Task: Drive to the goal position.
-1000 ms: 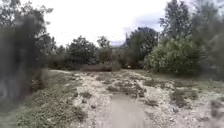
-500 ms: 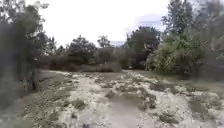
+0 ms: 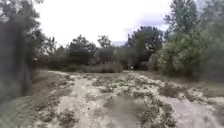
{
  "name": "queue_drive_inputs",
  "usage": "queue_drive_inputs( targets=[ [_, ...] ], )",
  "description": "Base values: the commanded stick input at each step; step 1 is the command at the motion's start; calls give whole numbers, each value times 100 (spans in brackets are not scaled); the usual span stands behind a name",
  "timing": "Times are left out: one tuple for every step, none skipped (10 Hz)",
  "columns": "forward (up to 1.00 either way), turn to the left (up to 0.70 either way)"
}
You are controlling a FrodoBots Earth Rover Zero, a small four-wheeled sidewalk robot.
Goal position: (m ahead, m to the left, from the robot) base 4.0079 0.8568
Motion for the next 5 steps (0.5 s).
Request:
queue_drive_inputs(
  targets=[
    [85,0],
    [85,0],
    [85,0],
    [85,0],
    [85,0]
  ],
)
